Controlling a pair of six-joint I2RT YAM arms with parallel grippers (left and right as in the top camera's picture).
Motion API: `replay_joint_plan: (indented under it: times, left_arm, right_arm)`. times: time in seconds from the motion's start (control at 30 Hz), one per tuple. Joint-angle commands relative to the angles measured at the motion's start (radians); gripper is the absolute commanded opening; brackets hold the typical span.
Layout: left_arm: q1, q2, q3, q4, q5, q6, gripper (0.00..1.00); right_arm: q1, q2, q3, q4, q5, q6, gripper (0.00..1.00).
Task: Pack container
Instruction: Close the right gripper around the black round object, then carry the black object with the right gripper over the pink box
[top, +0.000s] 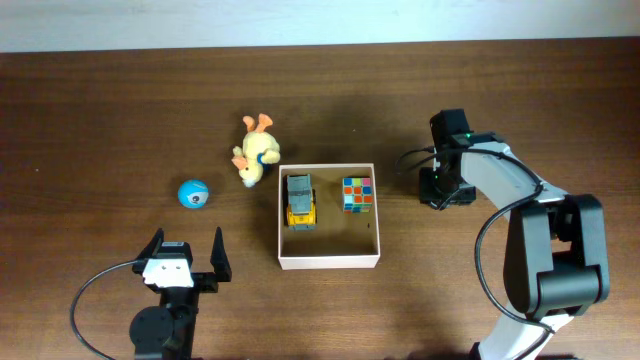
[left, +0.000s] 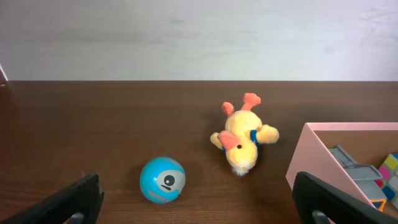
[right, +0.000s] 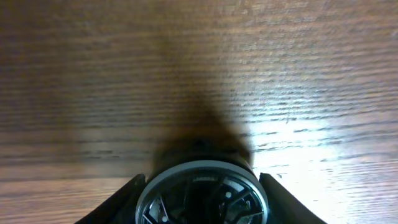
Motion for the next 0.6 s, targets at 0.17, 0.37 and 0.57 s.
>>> replay_joint_plan:
  times: [0.17,0.37,0.57]
  left_arm:
    - [0.007,-0.004,-0.01,0.003,0.014,-0.006,0.99]
    - [0.007,-0.004,-0.01,0.003,0.014,-0.006,0.99]
    - [0.007,-0.004,-0.01,0.003,0.014,-0.006,0.99]
  right_arm:
    - [-0.008,0.007,0.122,-0.072,0.005,-0.02,0.51]
    - [-0.007,0.007,0.231,-0.163,0.004,-0.023,0.51]
    - [-0.002,0.007,0.381,-0.284,-0.034,-0.054,0.51]
